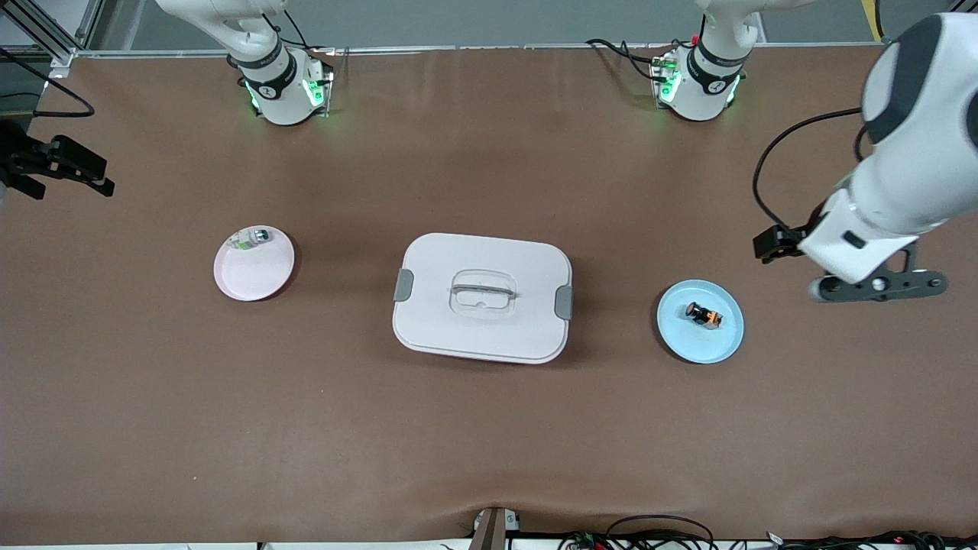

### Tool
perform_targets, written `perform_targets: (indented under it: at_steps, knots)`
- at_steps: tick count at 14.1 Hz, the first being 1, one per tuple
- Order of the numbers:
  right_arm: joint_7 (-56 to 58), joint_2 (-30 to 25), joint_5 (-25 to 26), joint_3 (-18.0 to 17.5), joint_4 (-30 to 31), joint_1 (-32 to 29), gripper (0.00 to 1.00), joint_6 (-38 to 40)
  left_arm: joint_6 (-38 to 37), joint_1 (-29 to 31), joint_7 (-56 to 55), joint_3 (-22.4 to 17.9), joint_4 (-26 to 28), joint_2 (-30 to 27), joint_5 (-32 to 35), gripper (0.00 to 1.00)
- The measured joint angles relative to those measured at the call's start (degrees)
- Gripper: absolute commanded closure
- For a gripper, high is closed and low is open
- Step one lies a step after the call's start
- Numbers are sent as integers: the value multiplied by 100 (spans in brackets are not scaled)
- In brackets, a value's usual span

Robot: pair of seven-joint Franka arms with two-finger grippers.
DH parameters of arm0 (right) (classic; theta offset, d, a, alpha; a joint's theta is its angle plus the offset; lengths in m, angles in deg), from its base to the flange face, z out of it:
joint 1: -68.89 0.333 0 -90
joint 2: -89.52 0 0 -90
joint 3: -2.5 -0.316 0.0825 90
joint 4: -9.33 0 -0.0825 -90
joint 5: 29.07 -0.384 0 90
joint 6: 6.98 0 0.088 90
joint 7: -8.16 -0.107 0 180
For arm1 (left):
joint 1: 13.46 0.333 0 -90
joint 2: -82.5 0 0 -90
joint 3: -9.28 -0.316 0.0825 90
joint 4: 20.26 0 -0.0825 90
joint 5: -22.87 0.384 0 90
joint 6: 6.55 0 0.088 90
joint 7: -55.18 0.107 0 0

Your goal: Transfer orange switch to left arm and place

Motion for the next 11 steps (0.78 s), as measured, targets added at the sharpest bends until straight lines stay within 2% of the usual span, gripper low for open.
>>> perform_targets:
  at_steps: [2,3,5,8,11]
  knots:
    - [0,0,1,0,-2,0,0,0,-100,-270,109,-716,-1,-189,-416,0]
    - [0,0,1,0,-3,0,0,0,-143,-336,175,-930,5,-309,-475,0]
    - [0,0,1,0,-11,0,0,0,-270,-368,250,-1127,130,-611,-509,0]
    - [0,0,5,1,-22,0,0,0,-278,-371,344,-1177,470,-992,-558,0]
    - [0,0,7,5,-37,0,0,0,-260,-466,364,-1421,606,-1071,-650,0]
